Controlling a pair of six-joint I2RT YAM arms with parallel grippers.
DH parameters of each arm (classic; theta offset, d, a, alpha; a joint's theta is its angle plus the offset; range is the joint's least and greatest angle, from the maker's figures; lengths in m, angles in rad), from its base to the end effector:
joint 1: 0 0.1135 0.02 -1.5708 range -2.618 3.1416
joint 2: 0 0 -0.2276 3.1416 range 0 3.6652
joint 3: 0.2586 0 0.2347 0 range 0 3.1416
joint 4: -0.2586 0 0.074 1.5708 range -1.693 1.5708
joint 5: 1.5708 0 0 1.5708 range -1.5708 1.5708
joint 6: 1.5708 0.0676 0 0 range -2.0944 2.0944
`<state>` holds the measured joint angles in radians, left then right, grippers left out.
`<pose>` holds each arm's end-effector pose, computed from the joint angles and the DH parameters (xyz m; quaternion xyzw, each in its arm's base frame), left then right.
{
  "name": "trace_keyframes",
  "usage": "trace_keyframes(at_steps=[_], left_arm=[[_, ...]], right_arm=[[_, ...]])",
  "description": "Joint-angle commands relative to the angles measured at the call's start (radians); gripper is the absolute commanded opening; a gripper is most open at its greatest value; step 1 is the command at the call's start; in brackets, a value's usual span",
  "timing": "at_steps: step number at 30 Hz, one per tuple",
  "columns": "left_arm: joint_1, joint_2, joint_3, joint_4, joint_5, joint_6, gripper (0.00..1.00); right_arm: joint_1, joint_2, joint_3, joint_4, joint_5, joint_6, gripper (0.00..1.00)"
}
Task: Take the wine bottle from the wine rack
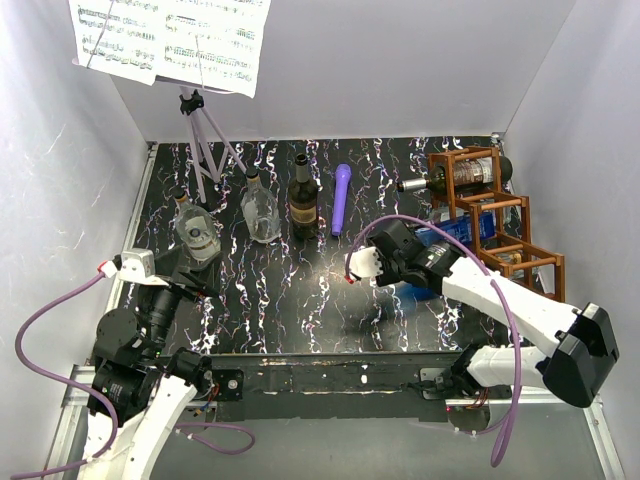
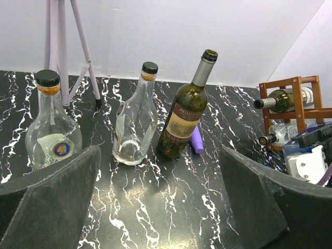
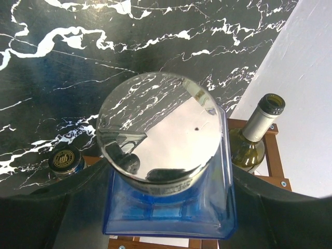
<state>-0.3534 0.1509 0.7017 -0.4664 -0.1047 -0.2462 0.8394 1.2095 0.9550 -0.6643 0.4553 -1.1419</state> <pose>0.0941 -0.0272 0.3295 -0.0023 0.6768 -0.1833 0.7130 0.1931 0.1707 0.2203 -0.7323 0.5663 -0.2584 0.2762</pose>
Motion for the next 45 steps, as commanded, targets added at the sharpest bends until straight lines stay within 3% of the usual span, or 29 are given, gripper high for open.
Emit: trace_keyframes(at_steps=[1,45], left_arm=[[0.002,-0.005,0.004,0.009,-0.001,0.004,0.98],[0.002,-0.016,0.002,0.009,-0.007,0.008,0.98]], right_arm=[[0.043,0.005,0.076,-0.011,0.014,0.050,0.01],[0.216,-0.045,0.198,-0.061,0.128,0.059,0.01]])
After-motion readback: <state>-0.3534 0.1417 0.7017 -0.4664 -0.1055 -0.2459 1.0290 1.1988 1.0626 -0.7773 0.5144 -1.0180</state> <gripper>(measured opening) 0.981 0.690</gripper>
